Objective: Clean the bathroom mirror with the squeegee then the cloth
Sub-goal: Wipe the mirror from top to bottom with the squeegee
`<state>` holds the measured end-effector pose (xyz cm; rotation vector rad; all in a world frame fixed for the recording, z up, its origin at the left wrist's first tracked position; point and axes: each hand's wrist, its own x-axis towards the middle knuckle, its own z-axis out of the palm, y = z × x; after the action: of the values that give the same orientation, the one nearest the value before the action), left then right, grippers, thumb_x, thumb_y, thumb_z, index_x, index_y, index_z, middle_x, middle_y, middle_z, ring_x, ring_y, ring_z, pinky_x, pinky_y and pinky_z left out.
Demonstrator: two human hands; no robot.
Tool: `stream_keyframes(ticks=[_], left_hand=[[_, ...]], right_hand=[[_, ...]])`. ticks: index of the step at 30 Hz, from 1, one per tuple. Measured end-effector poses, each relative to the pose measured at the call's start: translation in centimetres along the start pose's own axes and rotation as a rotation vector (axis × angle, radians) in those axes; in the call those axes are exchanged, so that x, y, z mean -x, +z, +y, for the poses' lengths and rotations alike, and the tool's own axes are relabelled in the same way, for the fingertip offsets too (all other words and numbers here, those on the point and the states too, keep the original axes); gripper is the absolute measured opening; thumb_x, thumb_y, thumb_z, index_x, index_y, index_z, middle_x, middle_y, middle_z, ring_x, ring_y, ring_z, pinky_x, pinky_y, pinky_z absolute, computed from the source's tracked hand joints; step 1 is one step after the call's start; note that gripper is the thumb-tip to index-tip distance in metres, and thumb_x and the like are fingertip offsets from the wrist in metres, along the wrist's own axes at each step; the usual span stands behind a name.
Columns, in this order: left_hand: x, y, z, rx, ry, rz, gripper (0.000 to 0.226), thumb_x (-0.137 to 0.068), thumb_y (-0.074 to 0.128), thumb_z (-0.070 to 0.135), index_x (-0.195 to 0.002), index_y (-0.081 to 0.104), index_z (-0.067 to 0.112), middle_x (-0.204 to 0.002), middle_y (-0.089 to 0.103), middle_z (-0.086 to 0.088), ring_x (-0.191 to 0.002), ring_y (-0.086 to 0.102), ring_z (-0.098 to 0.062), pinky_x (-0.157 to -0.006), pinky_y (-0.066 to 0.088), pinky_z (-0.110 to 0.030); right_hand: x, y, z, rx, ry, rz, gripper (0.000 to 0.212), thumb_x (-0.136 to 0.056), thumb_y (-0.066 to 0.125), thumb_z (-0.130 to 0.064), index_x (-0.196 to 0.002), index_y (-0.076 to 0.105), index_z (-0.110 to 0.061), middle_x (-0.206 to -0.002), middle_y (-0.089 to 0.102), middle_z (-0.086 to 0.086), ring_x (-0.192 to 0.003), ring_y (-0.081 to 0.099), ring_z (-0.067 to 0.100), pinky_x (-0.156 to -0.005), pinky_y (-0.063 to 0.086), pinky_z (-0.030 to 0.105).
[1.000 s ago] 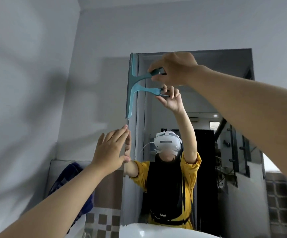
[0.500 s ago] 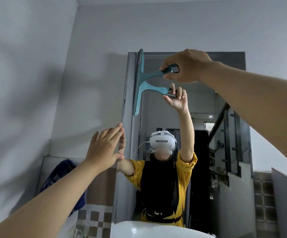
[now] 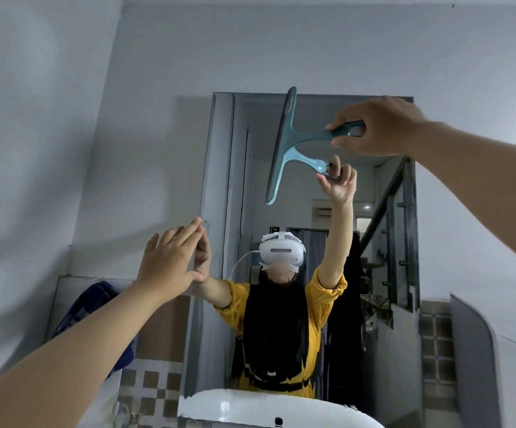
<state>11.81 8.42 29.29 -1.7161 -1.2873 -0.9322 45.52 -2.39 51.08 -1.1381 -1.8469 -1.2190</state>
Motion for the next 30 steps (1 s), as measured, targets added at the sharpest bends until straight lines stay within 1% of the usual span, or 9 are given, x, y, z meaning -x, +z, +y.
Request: stream_keyframes(ticks=[4, 8, 10, 14, 17, 20, 23, 28, 30], left_hand=[[-0.1, -0.1, 0.4, 0.002, -0.031, 0.0, 0.092, -0.064, 0.078, 0.025, -0.142, 0.031, 0.012, -0.152, 0.027, -0.002, -0.12, 0.044, -0.032, -0.097, 0.038, -0.053], [-0.2, 0.1, 0.7, 0.032, -0.065, 0.008, 0.089, -0.063, 0.079, 0.021, -0.14, 0.036, 0.009, -0.15, 0.033, -0.007, -0.118, 0.046, -0.036, -0.096, 0.037, -0.053], [-0.2, 0.0, 0.7, 0.072, -0.071, -0.001, 0.088, -0.065, 0.078, 0.023, -0.14, 0.034, 0.01, -0.149, 0.034, -0.007, -0.125, 0.041, -0.036, -0.101, 0.032, -0.053], [-0.3, 0.0, 0.3, 0.123, -0.065, -0.032, 0.088, -0.068, 0.075, 0.031, -0.142, 0.031, 0.015, -0.15, 0.031, -0.004, -0.135, 0.03, -0.026, -0.108, 0.026, -0.053], [-0.2, -0.1, 0.3, 0.134, -0.08, -0.052, 0.088, -0.067, 0.076, 0.028, -0.142, 0.032, 0.014, -0.149, 0.032, -0.005, -0.135, 0.03, -0.026, -0.108, 0.026, -0.054], [-0.2, -0.2, 0.2, 0.15, -0.076, -0.047, 0.087, -0.067, 0.076, 0.026, -0.141, 0.032, 0.013, -0.149, 0.032, -0.006, -0.135, 0.03, -0.026, -0.107, 0.026, -0.055], [-0.2, -0.2, 0.2, 0.15, -0.074, -0.057, 0.086, -0.068, 0.076, 0.026, -0.141, 0.032, 0.014, -0.151, 0.028, -0.002, -0.135, 0.03, -0.026, -0.107, 0.026, -0.054], [-0.2, 0.9, -0.2, 0.025, -0.026, -0.048, 0.088, -0.059, 0.079, 0.021, -0.136, 0.037, 0.011, -0.154, 0.023, 0.0, -0.122, 0.038, -0.031, -0.094, 0.038, -0.056], [-0.2, 0.9, -0.4, 0.027, 0.0, -0.057, 0.089, -0.063, 0.078, 0.028, -0.138, 0.034, 0.011, -0.155, 0.019, 0.0, -0.125, 0.035, -0.03, -0.097, 0.037, -0.055]], right_hand=[[2.0, -1.1, 3.3, 0.016, 0.085, 0.01, 0.028, -0.086, 0.063, -0.048, -0.112, 0.064, -0.038, -0.07, 0.045, -0.021, -0.077, 0.054, 0.023, -0.067, 0.042, 0.032], [4.4, -1.8, 5.9, 0.017, 0.181, 0.018, 0.025, -0.086, 0.064, -0.046, -0.108, 0.065, -0.035, -0.072, 0.053, -0.007, -0.078, 0.056, 0.027, -0.068, 0.047, 0.036], [5.8, -2.1, 6.9, 0.009, 0.233, 0.038, 0.022, -0.087, 0.064, -0.042, -0.106, 0.066, -0.032, -0.073, 0.053, -0.002, -0.078, 0.055, 0.029, -0.067, 0.046, 0.035], [8.5, -2.7, 8.3, 0.003, 0.354, 0.048, 0.021, -0.088, 0.063, -0.043, -0.103, 0.066, -0.03, -0.069, 0.052, -0.006, -0.075, 0.057, 0.031, -0.064, 0.046, 0.034], [9.6, -2.6, 7.4, -0.008, 0.418, 0.009, 0.022, -0.09, 0.061, -0.043, -0.105, 0.062, -0.028, -0.073, 0.056, 0.001, -0.074, 0.057, 0.033, -0.065, 0.048, 0.036], [10.0, -1.9, 5.6, -0.012, 0.482, -0.017, 0.023, -0.092, 0.057, -0.043, -0.107, 0.058, -0.025, -0.086, 0.059, 0.01, -0.075, 0.054, 0.034, -0.064, 0.044, 0.035], [10.2, -1.1, 3.5, -0.061, 0.581, -0.037, 0.028, -0.093, 0.052, -0.044, -0.111, 0.053, -0.022, -0.09, 0.058, 0.011, -0.069, 0.053, 0.032, -0.061, 0.043, 0.033], [9.6, 0.5, -1.3, -0.257, 0.727, -0.022, 0.019, -0.097, 0.045, -0.036, -0.109, 0.044, -0.021, -0.08, 0.059, 0.008, -0.052, 0.053, 0.021, -0.043, 0.045, 0.027], [9.4, 1.5, -3.5, -0.339, 0.797, 0.036, 0.016, -0.098, 0.044, -0.032, -0.108, 0.043, -0.021, -0.078, 0.058, 0.005, -0.047, 0.054, 0.02, -0.036, 0.042, 0.023]])
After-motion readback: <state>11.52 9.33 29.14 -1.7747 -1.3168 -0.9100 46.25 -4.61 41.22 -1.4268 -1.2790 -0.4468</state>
